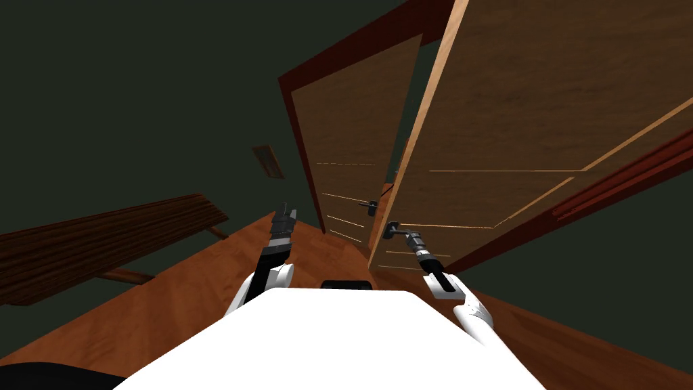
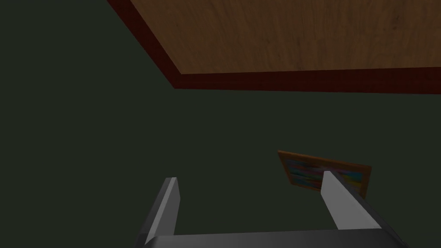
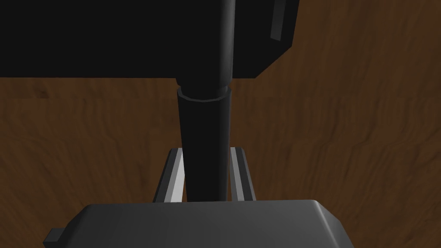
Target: Pull the door open
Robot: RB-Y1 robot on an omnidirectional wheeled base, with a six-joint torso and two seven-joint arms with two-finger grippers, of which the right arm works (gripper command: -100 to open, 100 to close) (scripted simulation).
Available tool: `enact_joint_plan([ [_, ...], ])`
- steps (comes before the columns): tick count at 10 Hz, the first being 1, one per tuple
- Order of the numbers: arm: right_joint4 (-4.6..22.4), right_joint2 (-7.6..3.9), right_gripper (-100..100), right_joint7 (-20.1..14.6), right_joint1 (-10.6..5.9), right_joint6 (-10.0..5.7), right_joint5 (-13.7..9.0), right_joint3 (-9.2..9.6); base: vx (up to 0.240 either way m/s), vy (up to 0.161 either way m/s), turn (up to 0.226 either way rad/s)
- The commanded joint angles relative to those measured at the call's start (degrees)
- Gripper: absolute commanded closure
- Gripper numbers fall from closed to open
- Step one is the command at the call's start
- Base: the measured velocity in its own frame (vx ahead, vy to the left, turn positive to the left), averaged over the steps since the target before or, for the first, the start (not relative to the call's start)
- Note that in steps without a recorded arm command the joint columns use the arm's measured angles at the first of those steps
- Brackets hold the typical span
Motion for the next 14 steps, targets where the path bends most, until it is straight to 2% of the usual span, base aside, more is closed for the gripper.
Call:
enact_joint_plan([
  [1, 0.1, -0.59, 100, -1.2, 0.87, -2.03, 0.4, 1.37, -0.171, -0.067, 0.125],
  [6, -0.7, -2.74, 100, -3.9, 3.31, -5.52, 1.0, 2.92, -0.187, -0.066, 0.101],
  [7, -0.7, -2.76, 100, -3.4, 3.09, -4.5, 0.8, 2.06, -0.089, -0.037, 0.006],
  [8, -0.4, -3.45, 100, -4.3, 4.05, -6.3, 1.2, 2.32, -0.163, -0.033, 0.159],
  [14, 0.4, -5.42, 100, -6.7, 6.32, -11.39, 2.0, 2.85, -0.189, -0.076, 0.131],
])
